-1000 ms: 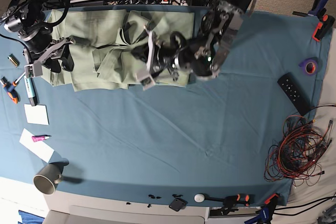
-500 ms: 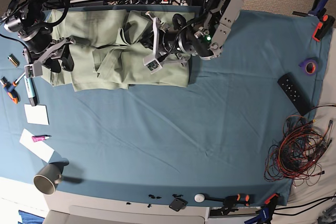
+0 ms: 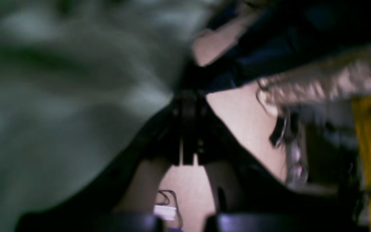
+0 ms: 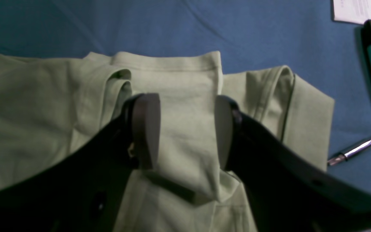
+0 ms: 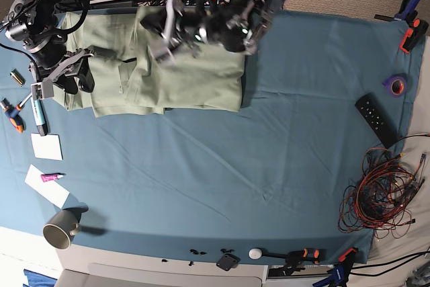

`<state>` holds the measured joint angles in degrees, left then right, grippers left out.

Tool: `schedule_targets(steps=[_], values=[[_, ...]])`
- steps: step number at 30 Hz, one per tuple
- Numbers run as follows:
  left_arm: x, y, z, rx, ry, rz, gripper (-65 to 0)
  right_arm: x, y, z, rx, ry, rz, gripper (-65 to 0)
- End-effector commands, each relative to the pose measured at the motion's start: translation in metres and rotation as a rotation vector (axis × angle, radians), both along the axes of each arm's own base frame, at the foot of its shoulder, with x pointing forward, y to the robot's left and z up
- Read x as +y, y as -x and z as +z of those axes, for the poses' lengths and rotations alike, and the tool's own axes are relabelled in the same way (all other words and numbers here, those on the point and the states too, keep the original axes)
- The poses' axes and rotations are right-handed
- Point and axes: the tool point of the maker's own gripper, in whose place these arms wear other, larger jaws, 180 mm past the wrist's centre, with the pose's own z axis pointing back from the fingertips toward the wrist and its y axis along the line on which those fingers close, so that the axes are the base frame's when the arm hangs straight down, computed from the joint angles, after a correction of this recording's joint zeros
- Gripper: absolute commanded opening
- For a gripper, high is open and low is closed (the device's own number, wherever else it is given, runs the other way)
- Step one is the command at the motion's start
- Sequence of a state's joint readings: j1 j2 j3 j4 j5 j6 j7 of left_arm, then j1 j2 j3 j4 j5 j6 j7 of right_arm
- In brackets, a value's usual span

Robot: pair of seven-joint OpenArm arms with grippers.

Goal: Fold the T-shirt properly
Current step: 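Lift the left gripper off the bundle and hold the strip end with the right gripper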

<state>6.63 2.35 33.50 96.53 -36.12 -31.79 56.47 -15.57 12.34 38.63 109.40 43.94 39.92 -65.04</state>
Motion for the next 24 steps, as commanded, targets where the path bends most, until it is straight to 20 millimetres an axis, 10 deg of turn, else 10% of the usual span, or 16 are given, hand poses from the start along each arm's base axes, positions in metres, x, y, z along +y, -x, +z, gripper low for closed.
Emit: schedule_targets(steps=[1,13,18,24], values=[[-0.011,0.001,0.021,-0.030,0.076,-0.023,-65.0,-0.002,-0.007,0.014,-0.055,0.005,0.005,-37.4],[-0.010,0.022,0.047,-0.153,0.139,-0.171,-64.6,-0.038,-0.012,0.018,-0.049,0.214,-0.049,-37.3],[-0.010,0.021,0.046,-0.154,0.134,-0.166,-38.0,-0.065,-0.013,0.031,-0.014,0.312,-0.062,-37.3],[-0.009,0.015,0.040,-0.165,0.099,-0.137,-36.4,-0.102,-0.007,0.025,0.048,0.189,-0.128,-37.3]])
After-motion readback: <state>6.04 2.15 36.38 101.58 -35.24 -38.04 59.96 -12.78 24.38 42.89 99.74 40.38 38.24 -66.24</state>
